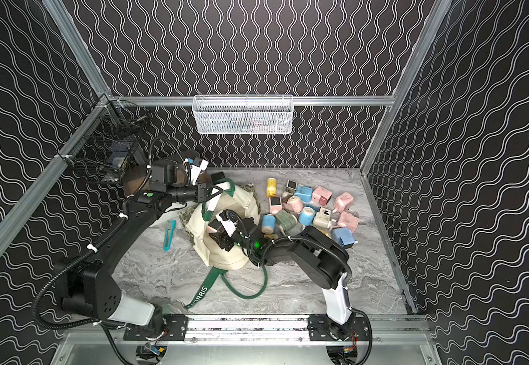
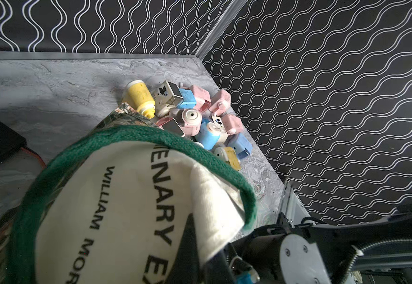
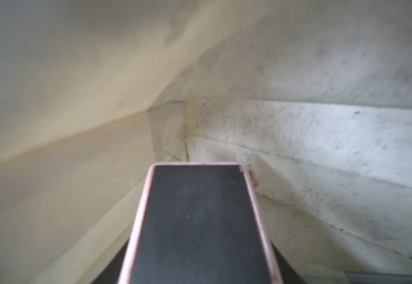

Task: Take out the pencil sharpeners from the tote bags
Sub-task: Pick up the pencil sharpener from the canvas bag.

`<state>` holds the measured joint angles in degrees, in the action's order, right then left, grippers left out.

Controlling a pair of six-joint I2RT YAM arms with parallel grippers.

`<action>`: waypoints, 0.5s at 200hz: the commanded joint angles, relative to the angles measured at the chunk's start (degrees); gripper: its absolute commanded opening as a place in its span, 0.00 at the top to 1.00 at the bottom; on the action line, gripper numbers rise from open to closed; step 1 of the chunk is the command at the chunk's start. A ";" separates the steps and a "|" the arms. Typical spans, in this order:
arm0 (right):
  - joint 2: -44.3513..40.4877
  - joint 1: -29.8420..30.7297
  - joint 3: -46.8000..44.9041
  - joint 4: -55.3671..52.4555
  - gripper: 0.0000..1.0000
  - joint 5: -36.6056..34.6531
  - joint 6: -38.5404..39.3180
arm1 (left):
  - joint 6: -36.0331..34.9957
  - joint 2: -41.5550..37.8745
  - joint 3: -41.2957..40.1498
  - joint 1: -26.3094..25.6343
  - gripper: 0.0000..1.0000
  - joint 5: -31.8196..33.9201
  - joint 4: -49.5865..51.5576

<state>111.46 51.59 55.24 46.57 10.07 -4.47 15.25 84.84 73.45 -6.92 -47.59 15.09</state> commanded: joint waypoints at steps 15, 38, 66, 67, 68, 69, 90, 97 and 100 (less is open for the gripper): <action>-5.44 -0.05 -2.07 -5.43 0.59 -1.56 -3.33 | -0.18 -0.12 0.03 0.83 1.00 0.46 -2.61; -9.64 0.09 -3.31 -10.40 0.59 -2.80 -4.26 | 0.14 -0.05 -0.06 1.07 1.00 0.85 -2.62; -14.68 0.51 -3.65 -18.70 0.60 -3.28 -4.95 | 0.95 0.18 0.03 1.39 1.00 1.06 -3.09; -14.86 0.52 -3.65 -19.05 0.60 -3.33 -4.99 | 0.98 0.21 0.03 1.43 1.00 1.03 -3.12; -15.00 0.57 -3.65 -19.23 0.60 -3.36 -5.05 | 1.00 0.23 0.03 1.45 1.00 1.02 -3.13; -15.15 0.59 -3.65 -19.54 0.60 -3.42 -5.04 | 1.09 0.23 0.03 1.46 1.00 0.97 -3.13; -18.65 0.94 -3.92 -25.29 0.60 -4.02 -5.64 | 1.92 0.42 -0.23 1.81 1.00 1.00 -3.93; -19.90 1.12 -3.92 -27.31 0.60 -4.25 -5.94 | 2.08 0.65 -0.29 1.90 1.00 1.18 -3.97; -20.44 1.20 -3.92 -28.05 0.60 -4.30 -5.91 | 2.21 0.70 -0.24 1.97 1.00 1.21 -3.97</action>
<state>94.30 52.38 51.40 26.33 6.98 -8.84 16.49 84.95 73.36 -5.34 -46.04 15.03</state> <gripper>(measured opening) 0.583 0.059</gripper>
